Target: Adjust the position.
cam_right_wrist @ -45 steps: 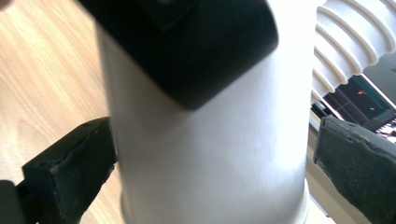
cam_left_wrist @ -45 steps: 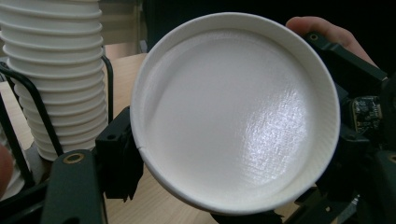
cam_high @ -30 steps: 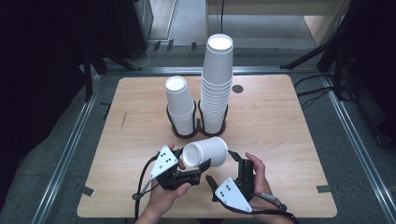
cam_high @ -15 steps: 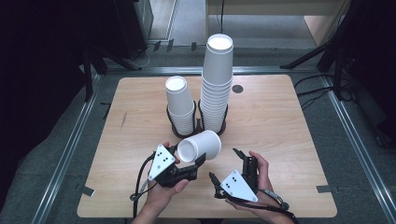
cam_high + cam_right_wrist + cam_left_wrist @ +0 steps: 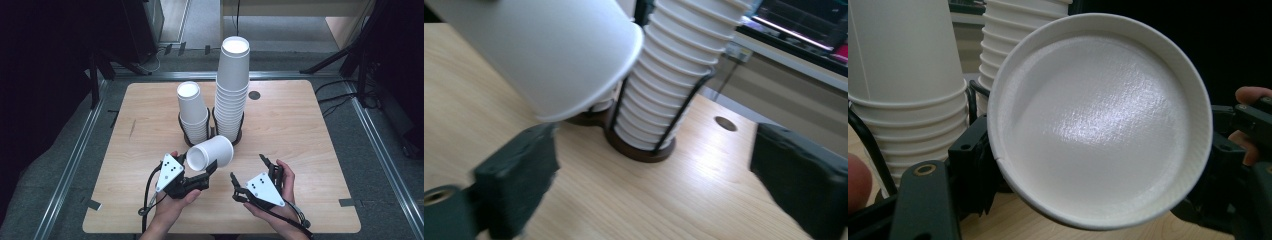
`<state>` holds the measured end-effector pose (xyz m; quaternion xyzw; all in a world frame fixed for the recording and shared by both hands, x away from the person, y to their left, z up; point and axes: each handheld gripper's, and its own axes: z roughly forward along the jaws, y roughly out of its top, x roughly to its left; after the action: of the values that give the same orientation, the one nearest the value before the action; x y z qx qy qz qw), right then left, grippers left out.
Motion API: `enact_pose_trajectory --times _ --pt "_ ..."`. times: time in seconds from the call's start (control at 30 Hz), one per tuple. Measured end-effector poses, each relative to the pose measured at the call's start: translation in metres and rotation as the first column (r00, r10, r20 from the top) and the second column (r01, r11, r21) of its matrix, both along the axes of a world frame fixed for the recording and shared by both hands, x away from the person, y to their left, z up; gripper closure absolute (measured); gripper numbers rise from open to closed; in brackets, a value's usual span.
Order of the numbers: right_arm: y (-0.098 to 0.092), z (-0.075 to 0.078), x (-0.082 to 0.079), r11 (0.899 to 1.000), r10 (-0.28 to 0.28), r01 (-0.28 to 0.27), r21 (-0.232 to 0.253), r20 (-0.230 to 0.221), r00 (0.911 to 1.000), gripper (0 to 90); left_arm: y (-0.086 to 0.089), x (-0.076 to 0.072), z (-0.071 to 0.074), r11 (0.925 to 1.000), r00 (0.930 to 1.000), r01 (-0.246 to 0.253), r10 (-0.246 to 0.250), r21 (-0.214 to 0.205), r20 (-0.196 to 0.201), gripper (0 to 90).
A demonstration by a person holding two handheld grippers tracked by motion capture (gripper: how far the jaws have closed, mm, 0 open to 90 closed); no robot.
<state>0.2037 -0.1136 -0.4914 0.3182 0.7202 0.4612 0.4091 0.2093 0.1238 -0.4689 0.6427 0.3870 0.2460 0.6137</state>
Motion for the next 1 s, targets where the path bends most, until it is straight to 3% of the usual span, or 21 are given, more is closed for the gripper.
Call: enact_pose_trajectory --times 0.07,0.23,0.3,0.37,0.47,0.57,0.67,0.73,0.77,0.83,0.87,0.93,1.0 --pt "-0.001 0.001 0.0 0.999 -0.037 0.036 0.014 0.012 0.9993 15.3 0.0 -0.001 0.0 0.9999 1.0 0.006 -0.006 -0.013 0.001 23.0" --pt "-0.004 0.005 0.003 0.996 -0.066 0.069 0.064 -0.041 0.9969 17.1 0.001 -0.002 -0.001 0.9987 0.9997 0.015 -0.014 -0.049 0.021 23.2" --pt "-0.005 0.007 0.004 0.994 -0.05 0.055 0.097 -0.055 0.9973 23.0 0.001 -0.002 -0.002 0.9982 0.9994 0.011 -0.009 -0.059 0.033 23.2" --pt "-0.007 0.006 0.006 0.985 -0.012 0.02 0.172 -0.049 0.9987 24.4 0.001 -0.002 -0.003 0.9971 0.9988 0.009 -0.005 -0.076 0.049 23.2" --pt "-0.008 0.006 0.006 0.977 -0.004 0.017 0.213 -0.06 0.9982 25.9 0.003 -0.003 -0.003 0.994 0.9974 0.009 -0.001 -0.109 0.073 23.1" --pt "-0.009 0.005 0.006 0.959 0.027 -0.005 0.283 -0.076 0.9968 25.7 0.003 -0.004 -0.004 0.9921 0.9953 0.012 0.0 -0.125 0.097 23.0" --pt "-0.01 0.003 0.005 0.93 0.055 -0.014 0.367 -0.103 0.9932 22.4 0.003 -0.004 -0.005 0.9903 0.9945 0.013 0.002 -0.139 0.104 22.8" --pt "-0.008 0.004 0.004 0.926 0.072 -0.007 0.378 -0.157 0.9849 12.9 0.002 -0.004 -0.007 0.9885 0.9936 0.015 0.002 -0.15 0.113 22.7" --pt "-0.007 0.005 0.003 0.921 0.072 0.003 0.389 -0.179 0.9813 12.4 0.001 -0.004 -0.008 0.9879 0.9933 0.015 0.003 -0.154 0.116 22.7" --pt "-0.008 0.007 0.003 0.893 0.09 0.029 0.45 -0.241 0.9664 1.1 0.001 -0.004 -0.009 0.9882 0.9932 0.015 0.003 -0.152 0.117 22.7" --pt "-0.008 0.008 0.004 0.873 0.109 0.039 0.485 -0.274 0.9556 0.0 0.001 -0.004 -0.01 0.9881 0.9929 0.018 0.0 -0.153 0.119 22.7" --pt "-0.01 0.009 0.004 0.827 0.136 0.064 0.558 -0.31 0.9408 0.0 0.001 -0.004 -0.01 0.9863 0.9922 0.024 -0.003 -0.163 0.125 22.7" --pt "-0.011 0.011 0.003 0.79 0.168 0.073 0.609 -0.329 0.9293 0.0 0.0 -0.004 -0.009 0.9856 0.9912 0.027 -0.005 -0.167 0.132 22.8"
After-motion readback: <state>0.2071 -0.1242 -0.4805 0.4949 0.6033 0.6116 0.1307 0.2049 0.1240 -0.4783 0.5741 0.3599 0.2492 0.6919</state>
